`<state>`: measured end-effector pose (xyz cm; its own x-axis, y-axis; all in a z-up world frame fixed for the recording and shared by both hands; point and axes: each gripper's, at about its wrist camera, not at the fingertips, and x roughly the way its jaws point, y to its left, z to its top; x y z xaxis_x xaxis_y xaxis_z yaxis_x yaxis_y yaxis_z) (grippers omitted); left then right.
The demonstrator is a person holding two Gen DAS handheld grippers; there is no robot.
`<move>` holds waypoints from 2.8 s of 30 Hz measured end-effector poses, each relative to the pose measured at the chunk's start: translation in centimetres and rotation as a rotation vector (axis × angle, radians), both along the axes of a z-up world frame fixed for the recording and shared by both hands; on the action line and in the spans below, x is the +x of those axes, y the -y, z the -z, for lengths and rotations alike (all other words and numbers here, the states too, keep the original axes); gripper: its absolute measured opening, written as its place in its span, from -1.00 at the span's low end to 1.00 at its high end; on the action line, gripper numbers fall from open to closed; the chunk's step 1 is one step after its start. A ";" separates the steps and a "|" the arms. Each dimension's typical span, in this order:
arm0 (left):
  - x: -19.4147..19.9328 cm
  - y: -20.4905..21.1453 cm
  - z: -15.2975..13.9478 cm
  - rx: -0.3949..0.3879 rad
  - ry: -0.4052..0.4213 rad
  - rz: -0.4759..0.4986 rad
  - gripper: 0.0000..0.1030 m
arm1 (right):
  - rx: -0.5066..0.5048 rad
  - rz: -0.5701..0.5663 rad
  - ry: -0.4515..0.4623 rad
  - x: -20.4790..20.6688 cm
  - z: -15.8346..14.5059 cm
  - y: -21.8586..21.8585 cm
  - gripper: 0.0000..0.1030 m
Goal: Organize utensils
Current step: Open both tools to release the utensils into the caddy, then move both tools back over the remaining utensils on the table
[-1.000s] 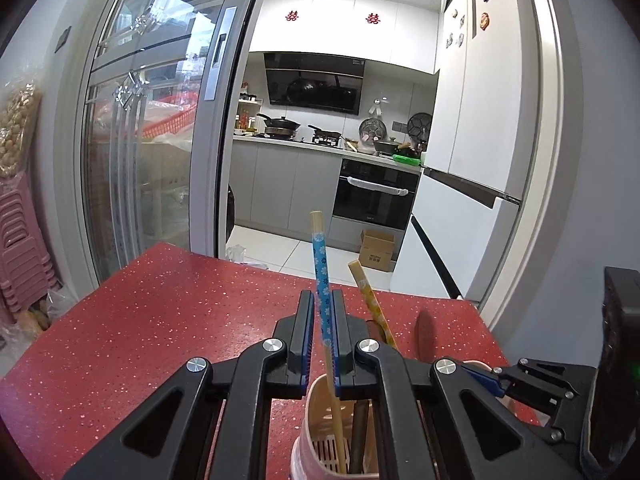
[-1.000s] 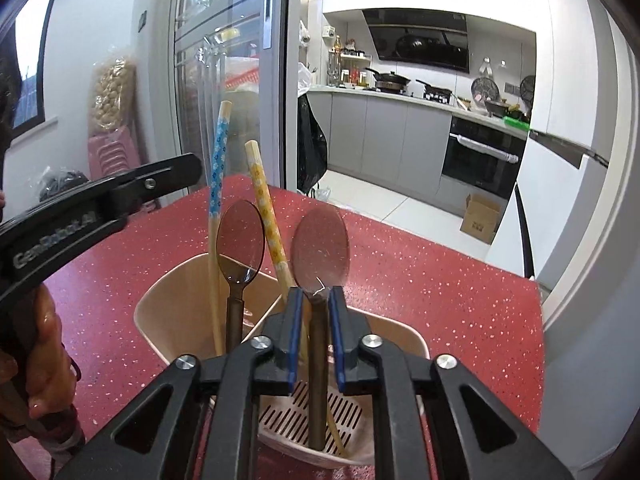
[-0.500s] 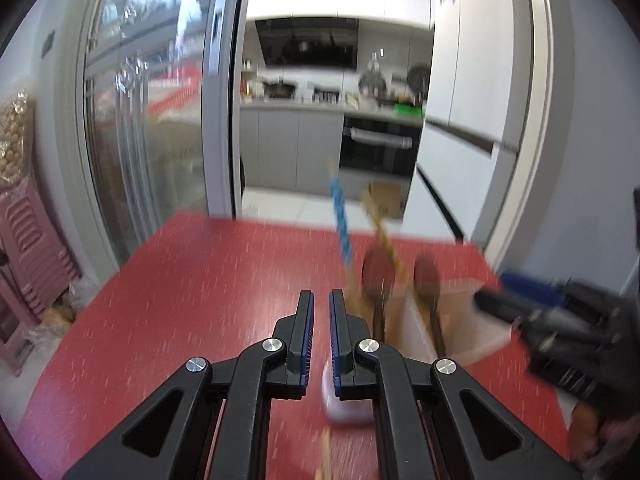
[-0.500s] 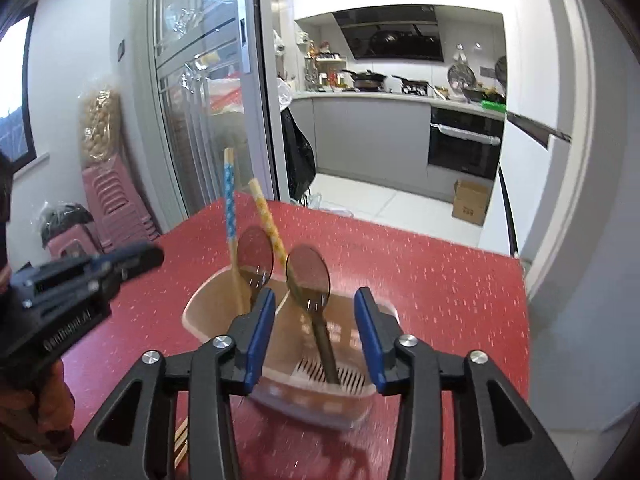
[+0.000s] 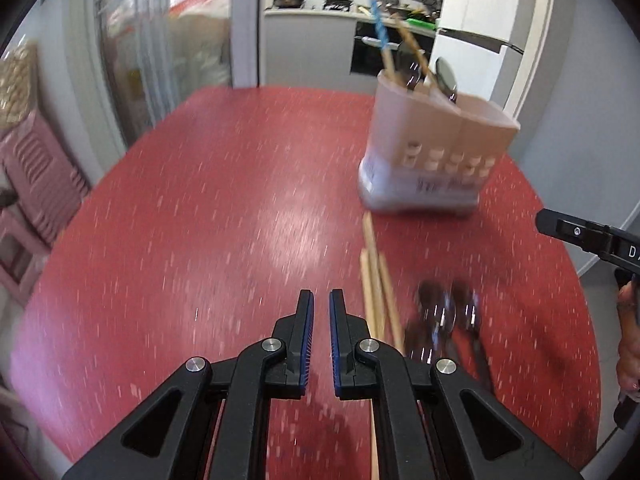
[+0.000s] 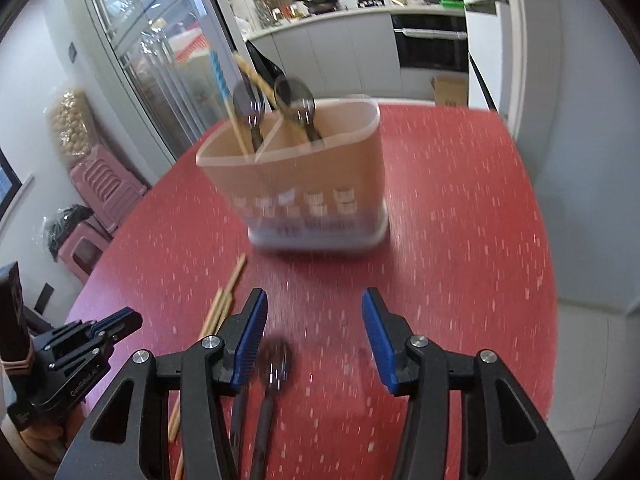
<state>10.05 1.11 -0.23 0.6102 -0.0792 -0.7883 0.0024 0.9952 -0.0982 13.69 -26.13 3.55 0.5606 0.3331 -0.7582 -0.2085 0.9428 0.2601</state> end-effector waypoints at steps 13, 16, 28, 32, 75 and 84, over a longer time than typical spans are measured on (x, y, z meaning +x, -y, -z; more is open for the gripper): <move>-6.4 -3.3 3.3 -0.081 -0.048 -0.161 1.00 | 0.039 0.041 -0.125 -4.7 3.6 -0.4 0.04; -6.7 -3.8 4.0 -0.076 -0.049 -0.159 1.00 | 0.032 0.052 -0.145 -5.0 3.9 -0.5 0.06; -6.7 -3.4 5.5 -0.032 -0.076 -0.142 1.00 | 0.005 0.082 -0.231 -5.7 5.7 -1.3 0.21; -5.5 -1.8 5.6 -0.003 -0.094 -0.091 1.00 | -0.023 0.084 -0.251 -5.6 6.2 -1.9 0.21; 3.3 1.6 7.2 0.056 -0.171 0.014 1.00 | -0.240 -0.006 -0.253 -2.6 7.3 -6.8 0.21; 5.5 2.3 6.8 0.121 -0.188 0.049 1.00 | -0.331 -0.044 -0.290 -0.3 7.6 -8.9 -0.04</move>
<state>15.55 -1.18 -7.07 0.4494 -0.0030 -0.8933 0.0436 0.9989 0.0186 13.42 -17.22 -4.07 0.2999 0.0642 -0.9518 -0.2132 0.9770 -0.0013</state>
